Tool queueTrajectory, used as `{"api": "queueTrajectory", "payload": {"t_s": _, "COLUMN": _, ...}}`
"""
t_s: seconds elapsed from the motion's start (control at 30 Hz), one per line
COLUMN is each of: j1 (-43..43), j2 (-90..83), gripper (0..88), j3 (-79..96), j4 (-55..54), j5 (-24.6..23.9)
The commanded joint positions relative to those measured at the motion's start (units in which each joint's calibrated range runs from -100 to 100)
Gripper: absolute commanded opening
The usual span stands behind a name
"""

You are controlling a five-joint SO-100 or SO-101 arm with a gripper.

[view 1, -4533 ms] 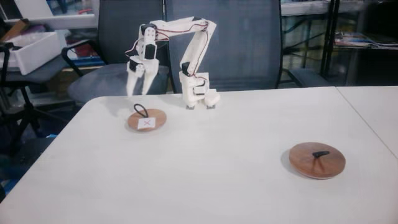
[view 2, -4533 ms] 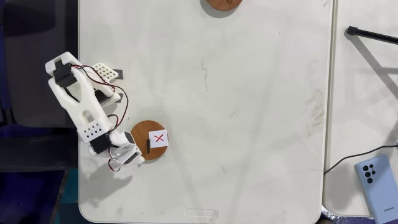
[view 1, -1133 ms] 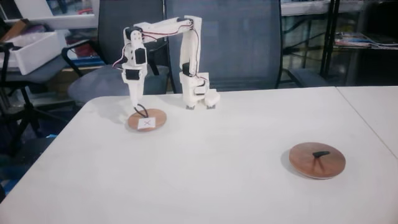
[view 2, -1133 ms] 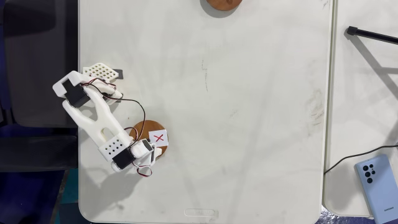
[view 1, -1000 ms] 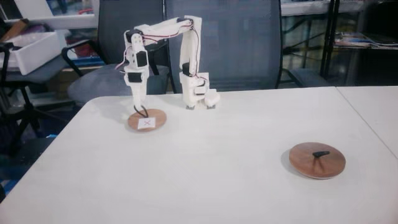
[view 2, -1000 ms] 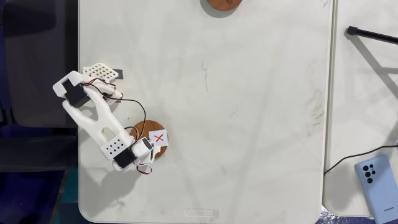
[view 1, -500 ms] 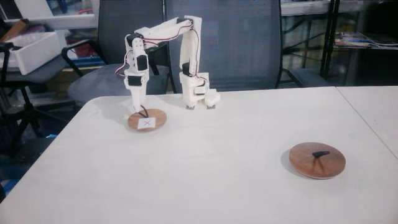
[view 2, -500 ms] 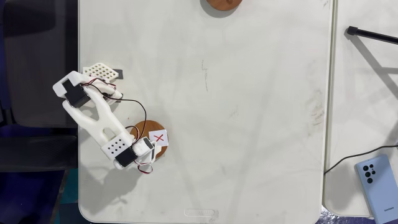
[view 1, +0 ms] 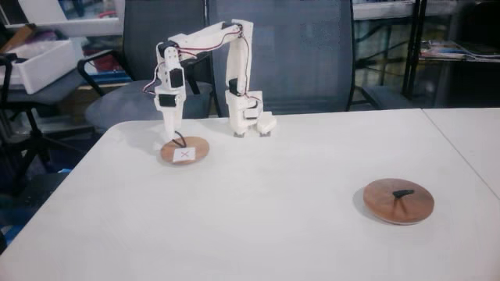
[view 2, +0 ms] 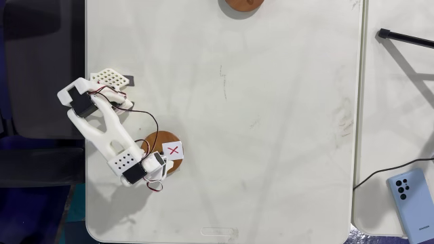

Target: Pick the lid with the red cross and place it on the side.

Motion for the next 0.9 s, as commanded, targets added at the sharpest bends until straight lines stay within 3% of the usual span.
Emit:
{"api": "queueTrajectory", "payload": {"t_s": 0.0, "j1": 0.43, "j2": -0.30, "gripper": 19.7, "j3": 0.11, "j4": -0.29, "j5": -0.06}}
{"api": "queueTrajectory", "payload": {"t_s": 0.87, "j1": -1.14, "j2": -1.07, "gripper": 19.7, "j3": 2.83, "j4": -0.37, "j5": 0.68}}
